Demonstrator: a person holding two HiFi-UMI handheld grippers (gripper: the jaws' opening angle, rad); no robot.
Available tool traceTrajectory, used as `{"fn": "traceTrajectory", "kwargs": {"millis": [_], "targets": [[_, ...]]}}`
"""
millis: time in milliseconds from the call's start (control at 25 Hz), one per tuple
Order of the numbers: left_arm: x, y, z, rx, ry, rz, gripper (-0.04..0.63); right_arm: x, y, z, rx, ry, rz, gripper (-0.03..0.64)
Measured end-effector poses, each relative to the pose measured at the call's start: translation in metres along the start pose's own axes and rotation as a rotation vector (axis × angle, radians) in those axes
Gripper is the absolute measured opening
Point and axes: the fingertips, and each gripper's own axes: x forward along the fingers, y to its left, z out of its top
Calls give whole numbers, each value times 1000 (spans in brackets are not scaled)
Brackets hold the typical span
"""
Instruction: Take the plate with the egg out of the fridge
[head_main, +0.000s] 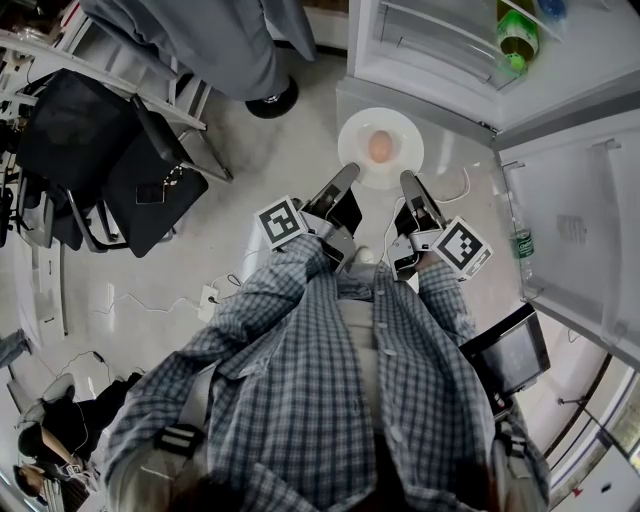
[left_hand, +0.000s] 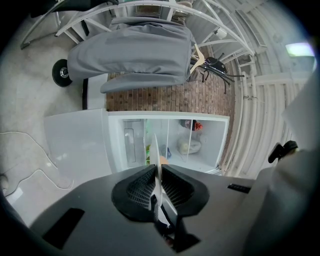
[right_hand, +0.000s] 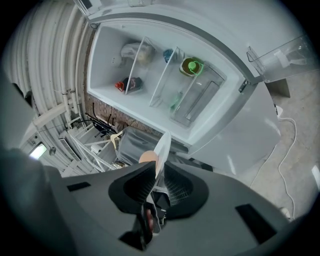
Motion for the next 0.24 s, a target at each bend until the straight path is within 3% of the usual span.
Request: {"fn": "traceTrajectory", "kwargs": {"millis": [240], "targets": [[1, 1, 1, 5, -7, 0, 46, 1, 0, 2, -2, -1, 9, 58]]}}
